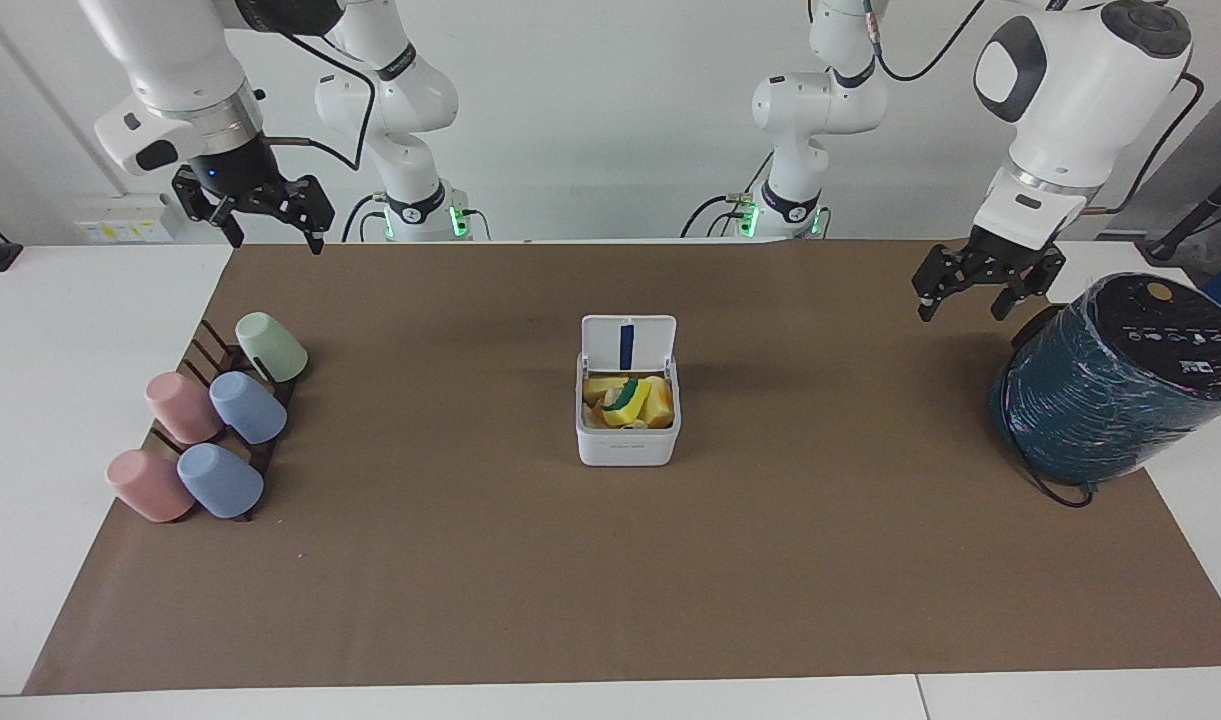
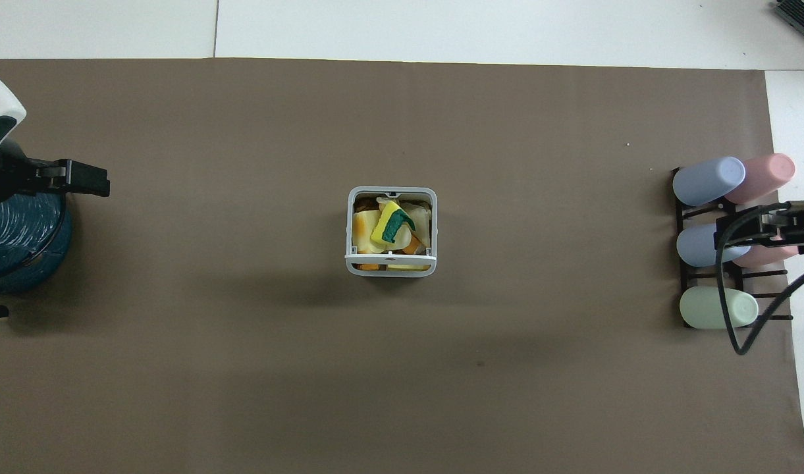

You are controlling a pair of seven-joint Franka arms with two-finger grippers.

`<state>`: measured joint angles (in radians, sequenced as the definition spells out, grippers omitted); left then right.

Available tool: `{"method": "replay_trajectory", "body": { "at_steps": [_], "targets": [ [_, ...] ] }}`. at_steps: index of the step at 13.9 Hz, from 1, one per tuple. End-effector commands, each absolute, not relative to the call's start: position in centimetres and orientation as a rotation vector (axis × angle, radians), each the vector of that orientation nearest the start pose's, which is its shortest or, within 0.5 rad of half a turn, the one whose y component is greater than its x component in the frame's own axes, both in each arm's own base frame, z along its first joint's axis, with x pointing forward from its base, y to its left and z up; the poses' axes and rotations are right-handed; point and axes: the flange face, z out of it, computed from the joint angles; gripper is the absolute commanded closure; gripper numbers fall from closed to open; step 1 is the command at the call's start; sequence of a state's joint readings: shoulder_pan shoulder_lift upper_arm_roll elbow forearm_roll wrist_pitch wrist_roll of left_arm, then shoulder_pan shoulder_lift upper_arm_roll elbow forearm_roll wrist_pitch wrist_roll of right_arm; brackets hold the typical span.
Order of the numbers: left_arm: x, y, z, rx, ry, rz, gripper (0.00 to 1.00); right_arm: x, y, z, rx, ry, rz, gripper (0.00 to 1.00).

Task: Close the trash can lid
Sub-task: 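Move the left gripper toward the white trash bin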

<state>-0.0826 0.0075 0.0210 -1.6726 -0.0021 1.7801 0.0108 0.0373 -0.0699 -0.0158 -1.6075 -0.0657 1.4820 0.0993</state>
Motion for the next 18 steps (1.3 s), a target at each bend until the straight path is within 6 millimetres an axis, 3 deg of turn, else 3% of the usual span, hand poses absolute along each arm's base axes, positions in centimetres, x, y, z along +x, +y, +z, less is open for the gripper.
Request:
{"method": "replay_trajectory", "body": {
  "at_steps": [1,6,8,10,11,15,17,18],
  "targets": [
    [56.5,-4.0,59.2,-3.152,0.112,-0.176,0.0,51.7,0.3,63.9,-3.203,0.104,0.071,0.0],
    [55.2,-5.7,58.6,-3.153,0.163,-0.094,0.0,51.7,0.3,63.9,-3.203,0.104,0.074,0.0],
    [54.1,-10.0,58.1,-3.154,0.203,-0.082,0.0,51.7,0.3,63.9,-3.203,0.104,0.074,0.0],
    [52.5,-15.0,57.8,-3.166,0.067,-0.069,0.0,51.7,0.3,63.9,-3.201,0.104,0.071,0.0],
    [51.6,-17.5,57.4,-3.171,0.052,-0.069,0.17,51.7,0.3,63.9,-3.203,0.104,0.074,0.0],
    [46.9,-25.6,56.1,-3.176,0.291,-0.122,0.61,51.7,0.3,63.9,-3.201,0.104,0.071,0.0],
    [44.9,-28.2,55.6,-3.176,0.382,-0.142,0.74,51.7,0.3,63.9,-3.201,0.104,0.071,0.0],
    [44.0,-29.4,55.4,-3.187,0.387,-0.151,0.75,51.7,0.3,63.9,-3.203,0.104,0.071,0.0]
  ]
}}
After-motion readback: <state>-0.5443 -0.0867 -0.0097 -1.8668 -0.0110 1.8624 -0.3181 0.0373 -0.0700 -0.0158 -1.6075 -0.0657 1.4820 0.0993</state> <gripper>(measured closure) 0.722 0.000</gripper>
